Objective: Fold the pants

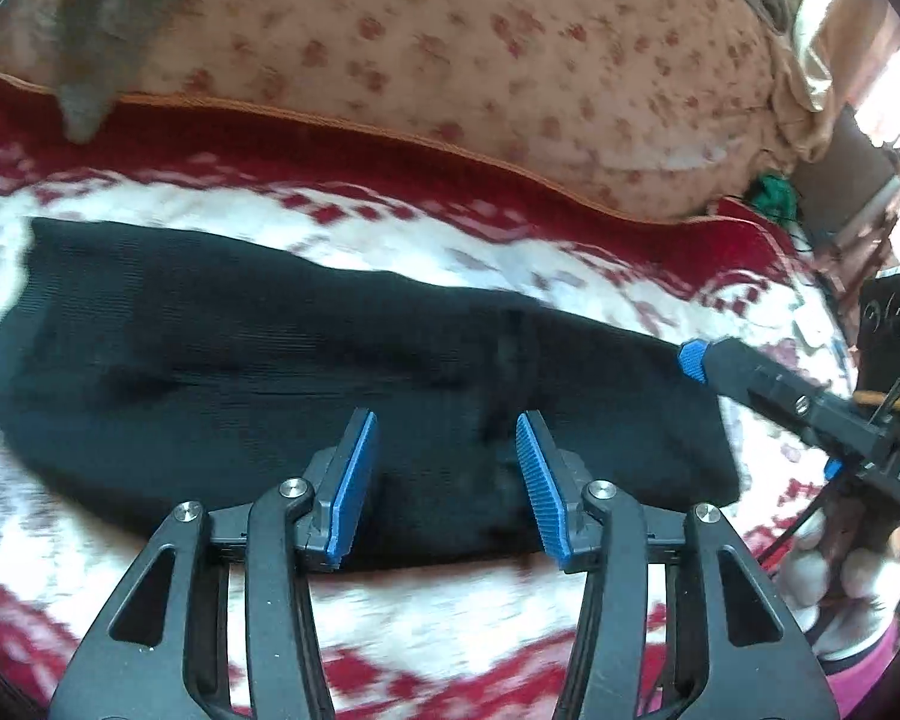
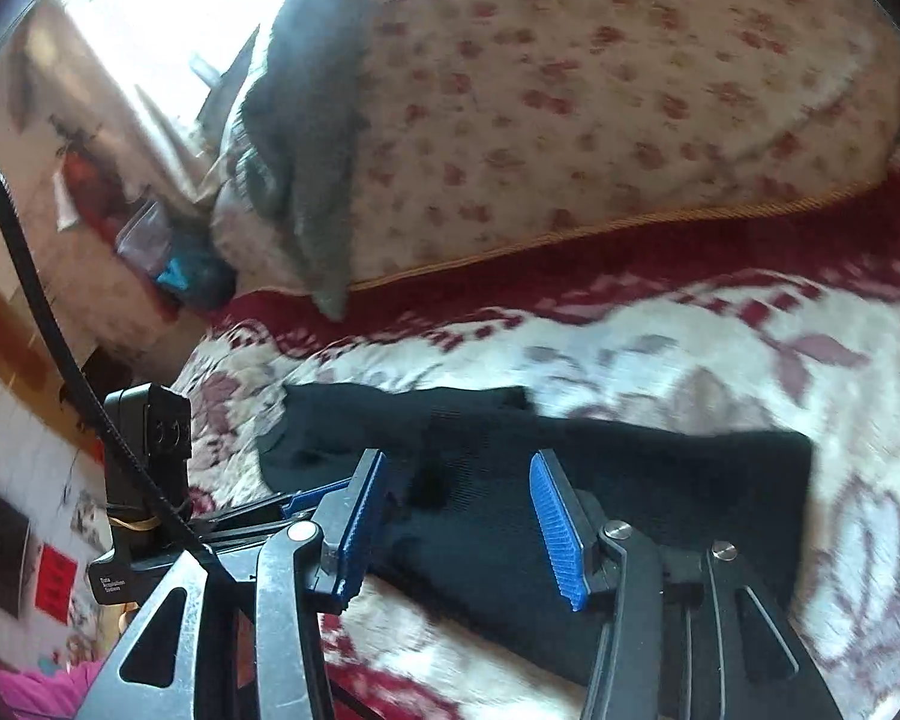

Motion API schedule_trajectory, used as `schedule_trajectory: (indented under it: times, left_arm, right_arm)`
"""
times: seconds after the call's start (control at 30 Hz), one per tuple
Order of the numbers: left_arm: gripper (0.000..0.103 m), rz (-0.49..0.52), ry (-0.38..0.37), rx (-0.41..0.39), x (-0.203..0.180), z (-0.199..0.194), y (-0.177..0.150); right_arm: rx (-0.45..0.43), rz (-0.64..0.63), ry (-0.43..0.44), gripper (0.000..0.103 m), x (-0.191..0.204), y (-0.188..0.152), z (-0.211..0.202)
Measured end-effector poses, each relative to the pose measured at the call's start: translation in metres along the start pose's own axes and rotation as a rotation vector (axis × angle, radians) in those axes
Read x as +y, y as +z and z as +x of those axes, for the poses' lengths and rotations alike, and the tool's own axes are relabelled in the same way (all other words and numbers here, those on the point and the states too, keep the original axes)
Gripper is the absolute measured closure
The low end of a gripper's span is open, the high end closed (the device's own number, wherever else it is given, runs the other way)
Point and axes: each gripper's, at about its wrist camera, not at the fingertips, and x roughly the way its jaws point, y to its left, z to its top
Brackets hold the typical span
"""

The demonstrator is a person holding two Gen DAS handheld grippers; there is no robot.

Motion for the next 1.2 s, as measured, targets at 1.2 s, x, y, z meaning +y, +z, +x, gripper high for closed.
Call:
schedule_trajectory:
  times: [1.2]
  left_arm:
    - [0.05, -0.505, 0.069, -0.112, 0.176, -0.054, -0.042]
  right_arm:
    - [0.37, -0.353, 0.153, 0.03, 0.15, 0.071, 0.259]
